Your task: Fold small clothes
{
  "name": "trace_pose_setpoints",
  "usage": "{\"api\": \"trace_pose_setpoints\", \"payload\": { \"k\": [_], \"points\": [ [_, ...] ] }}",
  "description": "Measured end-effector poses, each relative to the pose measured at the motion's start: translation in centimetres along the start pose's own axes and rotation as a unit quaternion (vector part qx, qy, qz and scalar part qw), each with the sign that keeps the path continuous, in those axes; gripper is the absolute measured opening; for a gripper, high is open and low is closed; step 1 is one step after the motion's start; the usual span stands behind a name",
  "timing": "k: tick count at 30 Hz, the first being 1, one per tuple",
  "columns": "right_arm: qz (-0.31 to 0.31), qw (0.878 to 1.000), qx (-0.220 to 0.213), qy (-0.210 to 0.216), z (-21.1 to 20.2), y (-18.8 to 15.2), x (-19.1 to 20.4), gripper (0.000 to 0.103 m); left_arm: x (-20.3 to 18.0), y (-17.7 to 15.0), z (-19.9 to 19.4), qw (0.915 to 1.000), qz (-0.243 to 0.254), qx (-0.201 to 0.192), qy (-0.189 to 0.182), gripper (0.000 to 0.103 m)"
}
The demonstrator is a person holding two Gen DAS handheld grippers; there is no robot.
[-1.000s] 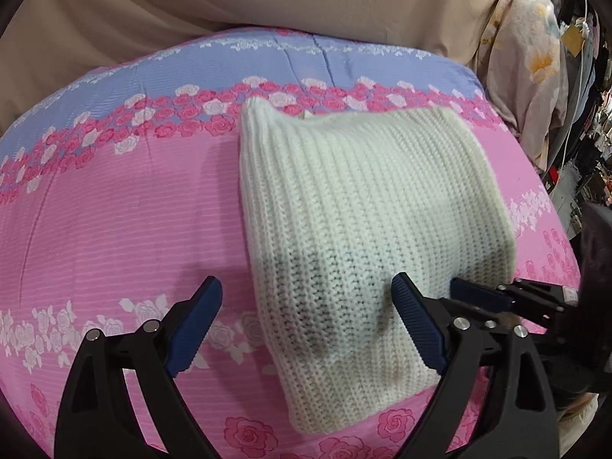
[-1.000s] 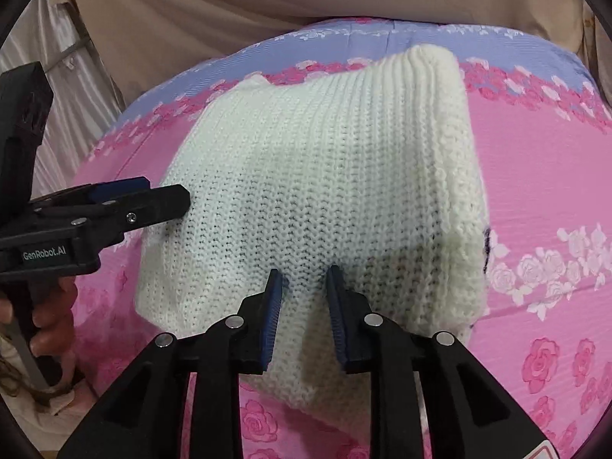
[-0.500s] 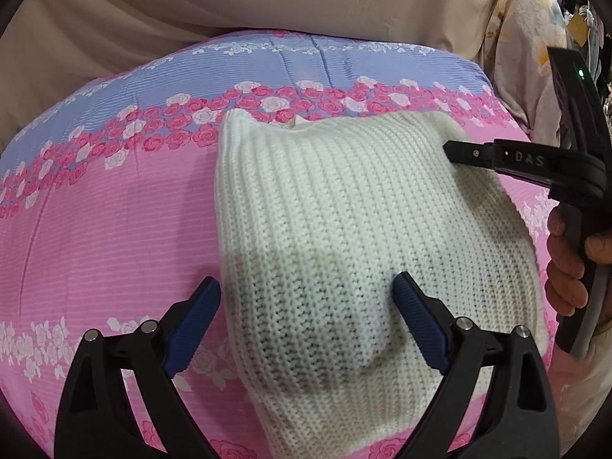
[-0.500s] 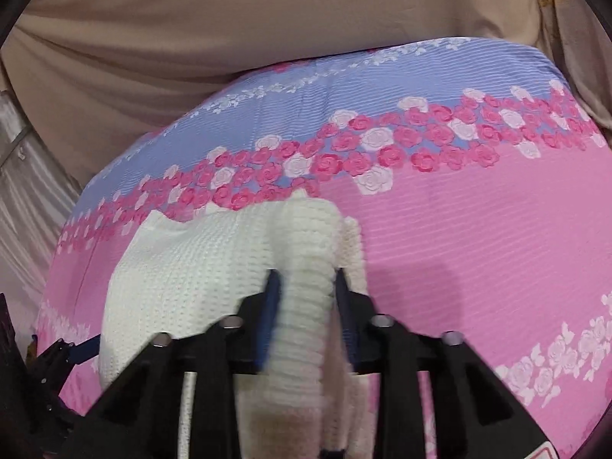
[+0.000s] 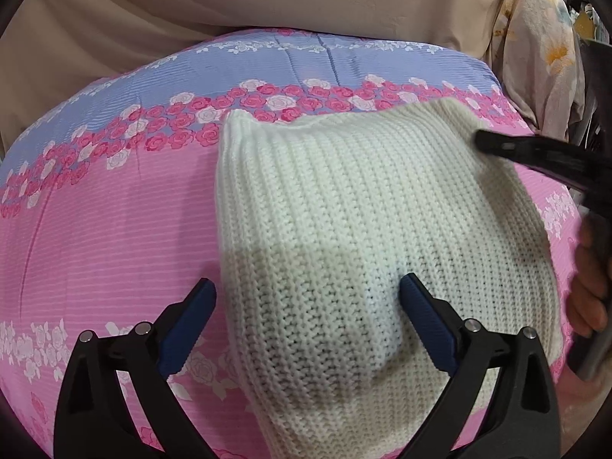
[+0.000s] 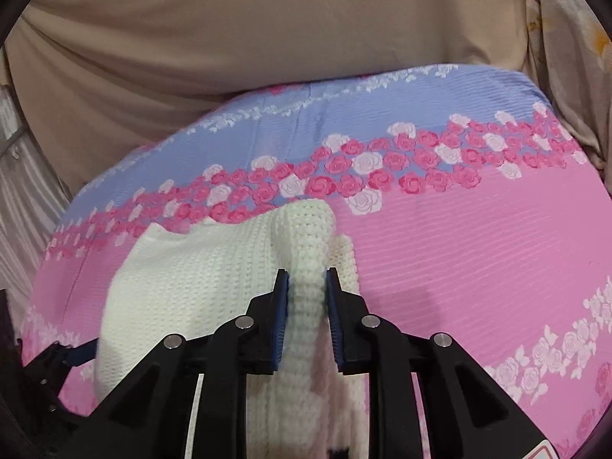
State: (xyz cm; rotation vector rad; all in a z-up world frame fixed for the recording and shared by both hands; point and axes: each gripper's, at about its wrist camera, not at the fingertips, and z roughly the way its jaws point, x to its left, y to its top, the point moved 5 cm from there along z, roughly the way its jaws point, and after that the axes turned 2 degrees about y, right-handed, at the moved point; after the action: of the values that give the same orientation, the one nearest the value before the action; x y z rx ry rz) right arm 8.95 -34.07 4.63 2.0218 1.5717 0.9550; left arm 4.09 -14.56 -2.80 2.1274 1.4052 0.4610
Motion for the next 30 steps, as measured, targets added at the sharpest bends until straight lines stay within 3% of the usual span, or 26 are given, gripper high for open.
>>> {"api": "trace_pose_setpoints", "payload": {
  "k": [3, 5, 9, 15, 18, 19, 20, 23, 25, 27, 30],
  "points": [
    [-0.024, 1.000, -0.015, 0.012, -4.0, -1.8, 1.3, 0.019, 0.2, -0.1, 0.0, 1.0000, -0.001, 0.001, -0.005, 0.095],
    [-0.047, 0.999, 0.001, 0.010, -5.1, -4.2, 2.1, 0.019, 0.2, -0.1, 0.1, 1.0000, -0.004, 0.002, -0.007, 0.095],
    [-0.069, 0.994, 0.051, -0.066, -2.1, -8.6, 1.0, 0.020, 0.1, -0.1, 0.3, 0.9999, -0.005, 0.003, -0.010, 0.096],
    [-0.047, 0.998, 0.017, -0.046, -5.9, -7.9, 1.8, 0.021, 0.2, -0.4, -1.1, 0.9999, -0.006, -0.002, -0.010, 0.095],
    [-0.054, 0.995, 0.058, -0.062, -4.3, -10.0, 1.0, 0.022, 0.0, -0.7, -1.0, 0.9999, -0.006, 0.002, -0.015, 0.095],
    [-0.052, 0.993, 0.069, -0.074, -3.2, -10.9, 0.4, 0.023, -0.2, -0.8, -0.8, 0.9998, -0.005, 0.004, -0.017, 0.095],
    [-0.051, 0.994, 0.062, -0.077, -3.0, -11.1, 0.3, 0.034, -0.4, -0.9, -0.6, 0.9998, -0.003, 0.006, -0.016, 0.095],
    [-0.027, 0.997, 0.058, -0.053, -3.9, -10.7, 0.2, 0.036, -0.5, -1.0, -0.9, 0.9998, -0.006, 0.007, -0.018, 0.095],
    [-0.013, 0.998, 0.046, -0.042, -4.6, -10.2, 0.0, 0.044, -0.4, -0.9, -1.2, 0.9996, -0.011, 0.010, -0.025, 0.095],
    [0.008, 0.999, 0.040, -0.025, -4.7, -9.8, -0.4, 0.059, -0.3, -0.9, -1.2, 0.9990, -0.023, 0.018, -0.033, 0.095],
    [0.038, 0.998, 0.054, -0.005, -3.7, -9.7, -1.1, 0.060, -0.2, -0.9, -1.0, 0.9975, -0.038, 0.031, -0.050, 0.096]
  ]
}}
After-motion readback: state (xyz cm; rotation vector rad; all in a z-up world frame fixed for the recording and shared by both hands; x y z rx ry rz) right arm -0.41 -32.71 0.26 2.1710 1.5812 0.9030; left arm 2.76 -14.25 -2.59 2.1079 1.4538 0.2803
